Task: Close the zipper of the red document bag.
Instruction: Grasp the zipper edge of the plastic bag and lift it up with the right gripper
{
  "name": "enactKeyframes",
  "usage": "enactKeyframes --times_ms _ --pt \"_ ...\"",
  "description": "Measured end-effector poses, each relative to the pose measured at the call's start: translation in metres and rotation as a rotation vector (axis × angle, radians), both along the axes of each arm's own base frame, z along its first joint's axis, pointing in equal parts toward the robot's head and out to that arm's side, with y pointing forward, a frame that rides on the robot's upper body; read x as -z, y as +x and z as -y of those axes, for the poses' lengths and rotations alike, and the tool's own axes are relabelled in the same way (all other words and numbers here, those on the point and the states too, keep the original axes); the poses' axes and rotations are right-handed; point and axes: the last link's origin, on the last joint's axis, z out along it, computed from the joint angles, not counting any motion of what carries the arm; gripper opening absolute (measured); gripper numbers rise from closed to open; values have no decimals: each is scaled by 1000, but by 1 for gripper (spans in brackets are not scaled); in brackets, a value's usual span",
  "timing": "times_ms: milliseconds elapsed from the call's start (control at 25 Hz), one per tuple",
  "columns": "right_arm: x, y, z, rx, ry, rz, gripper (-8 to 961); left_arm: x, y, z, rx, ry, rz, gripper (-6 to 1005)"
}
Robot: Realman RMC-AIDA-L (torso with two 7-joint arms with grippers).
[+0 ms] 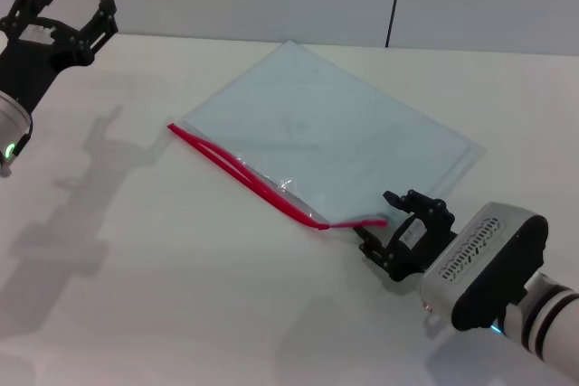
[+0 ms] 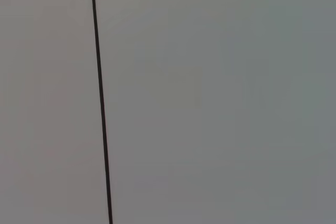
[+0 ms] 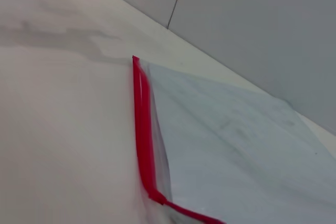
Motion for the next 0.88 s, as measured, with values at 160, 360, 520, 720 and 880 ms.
enactKeyframes --times_ms 160,360,520,720,880 --pt "0 -1 -1 3 -1 0 601 0 1 0 3 0 2 866" --pt "1 -2 -2 1 -1 0 551 0 1 0 5 -1 3 866" --pt "0 -1 -4 7 5 0 511 0 2 0 7 -1 3 866" --pt "-3 2 -9 36 13 4 443 0 2 -1 6 -3 4 866" --pt "-2 0 -11 62 2 3 329 1 2 -1 5 -4 5 866"
